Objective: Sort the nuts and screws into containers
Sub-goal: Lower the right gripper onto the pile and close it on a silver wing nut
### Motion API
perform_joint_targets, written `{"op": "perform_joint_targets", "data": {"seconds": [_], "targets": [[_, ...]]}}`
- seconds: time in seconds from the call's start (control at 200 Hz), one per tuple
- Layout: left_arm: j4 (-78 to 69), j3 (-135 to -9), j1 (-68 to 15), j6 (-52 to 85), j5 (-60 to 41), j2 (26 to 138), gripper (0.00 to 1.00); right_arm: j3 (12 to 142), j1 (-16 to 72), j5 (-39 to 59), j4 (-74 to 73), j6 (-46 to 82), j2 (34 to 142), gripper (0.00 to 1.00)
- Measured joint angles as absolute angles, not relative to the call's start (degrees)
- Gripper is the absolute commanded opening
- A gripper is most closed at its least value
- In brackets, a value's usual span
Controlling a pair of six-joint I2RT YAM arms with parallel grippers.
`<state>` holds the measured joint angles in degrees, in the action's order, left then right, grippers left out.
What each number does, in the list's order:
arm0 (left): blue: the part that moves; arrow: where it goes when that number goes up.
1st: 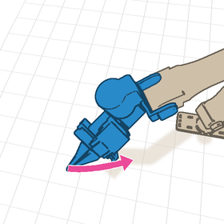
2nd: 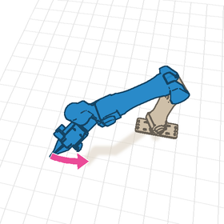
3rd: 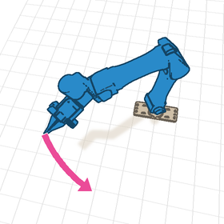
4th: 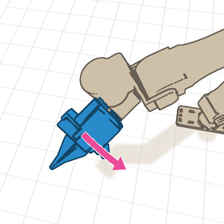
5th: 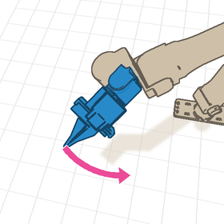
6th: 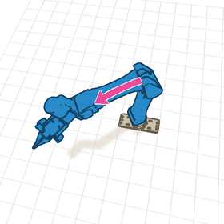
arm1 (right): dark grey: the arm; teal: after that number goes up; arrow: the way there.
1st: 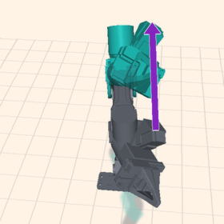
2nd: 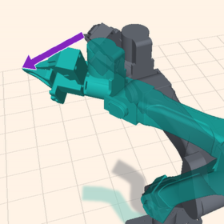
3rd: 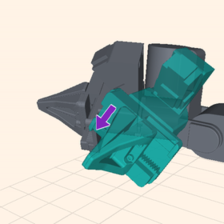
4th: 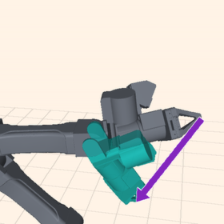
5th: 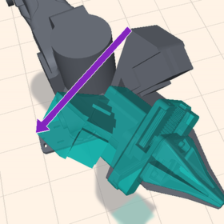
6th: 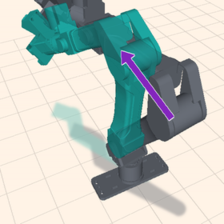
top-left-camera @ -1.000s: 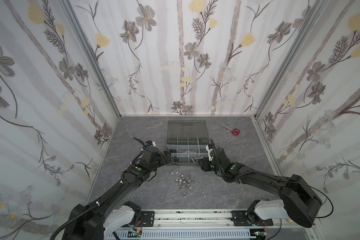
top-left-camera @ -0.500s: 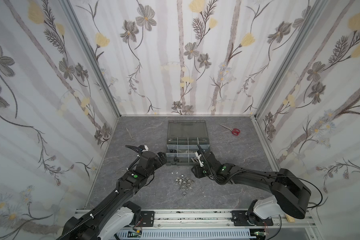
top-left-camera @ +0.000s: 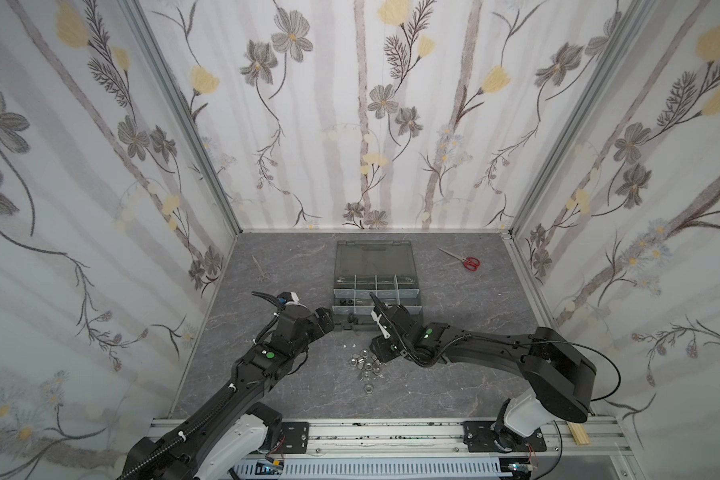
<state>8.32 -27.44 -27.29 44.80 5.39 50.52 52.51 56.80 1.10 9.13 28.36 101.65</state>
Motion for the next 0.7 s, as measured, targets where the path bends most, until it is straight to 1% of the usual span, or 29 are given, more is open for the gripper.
{"op": "perform_joint_targets", "data": {"seconds": [0.125, 0.225, 0.41, 0.699], "targets": [[8.3, -26.3, -27.3, 44.9, 6.0, 48.6, 0.95, 55.1, 57.6, 1.1, 10.5, 27.7, 104.1, 0.47], [8.2, -25.5, -27.3, 45.1, 6.0, 47.2, 0.95, 56.5, 58.1, 1.1, 10.9, 27.1, 105.4, 0.43], [8.0, -23.6, -27.3, 45.6, 6.8, 45.1, 0.95, 58.1, 59.6, 1.1, 12.9, 26.0, 107.2, 0.37], [8.0, -22.2, -27.3, 47.0, 7.7, 43.6, 0.95, 60.8, 62.3, 1.7, 14.8, 25.2, 110.8, 0.33]]}}
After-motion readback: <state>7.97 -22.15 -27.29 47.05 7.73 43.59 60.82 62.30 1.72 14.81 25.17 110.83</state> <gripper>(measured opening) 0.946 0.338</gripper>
